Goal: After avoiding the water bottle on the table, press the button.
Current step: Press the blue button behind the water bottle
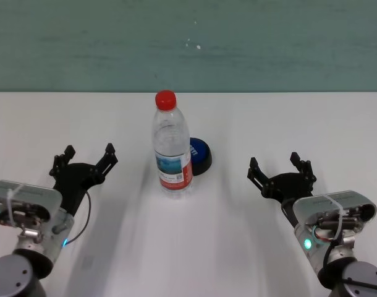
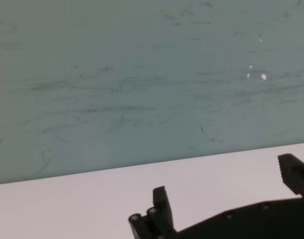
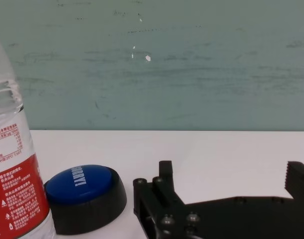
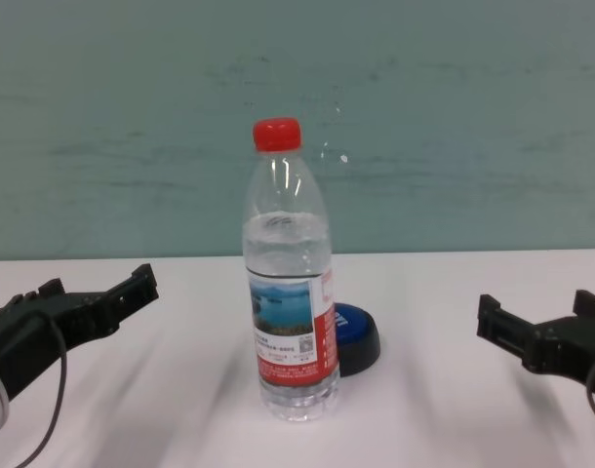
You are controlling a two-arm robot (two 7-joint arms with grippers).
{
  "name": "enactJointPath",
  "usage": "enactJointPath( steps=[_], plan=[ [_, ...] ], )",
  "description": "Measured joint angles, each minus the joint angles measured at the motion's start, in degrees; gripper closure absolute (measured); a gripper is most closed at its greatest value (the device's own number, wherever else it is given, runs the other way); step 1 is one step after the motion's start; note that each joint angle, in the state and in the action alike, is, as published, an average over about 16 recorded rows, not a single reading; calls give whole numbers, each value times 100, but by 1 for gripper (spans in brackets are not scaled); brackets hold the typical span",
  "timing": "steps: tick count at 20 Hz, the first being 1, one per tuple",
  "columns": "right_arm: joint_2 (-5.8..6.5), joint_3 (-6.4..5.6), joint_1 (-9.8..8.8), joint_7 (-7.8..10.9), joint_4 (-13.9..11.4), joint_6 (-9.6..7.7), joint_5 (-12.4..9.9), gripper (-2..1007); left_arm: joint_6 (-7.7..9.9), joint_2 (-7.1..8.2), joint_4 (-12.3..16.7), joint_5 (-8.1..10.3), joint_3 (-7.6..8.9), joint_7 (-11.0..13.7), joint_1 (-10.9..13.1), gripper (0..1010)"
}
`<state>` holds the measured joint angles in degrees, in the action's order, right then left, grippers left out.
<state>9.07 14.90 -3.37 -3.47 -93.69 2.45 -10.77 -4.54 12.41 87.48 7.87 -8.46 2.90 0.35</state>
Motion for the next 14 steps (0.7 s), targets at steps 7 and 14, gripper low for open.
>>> enactJointPath(
  steps=[7,14],
  plan=[
    [0,0,0,0,0,0,0,1,0,0,0,0,0,0,0,0],
    [0,0,0,0,0,0,0,1,0,0,0,0,0,0,0,0]
  ],
)
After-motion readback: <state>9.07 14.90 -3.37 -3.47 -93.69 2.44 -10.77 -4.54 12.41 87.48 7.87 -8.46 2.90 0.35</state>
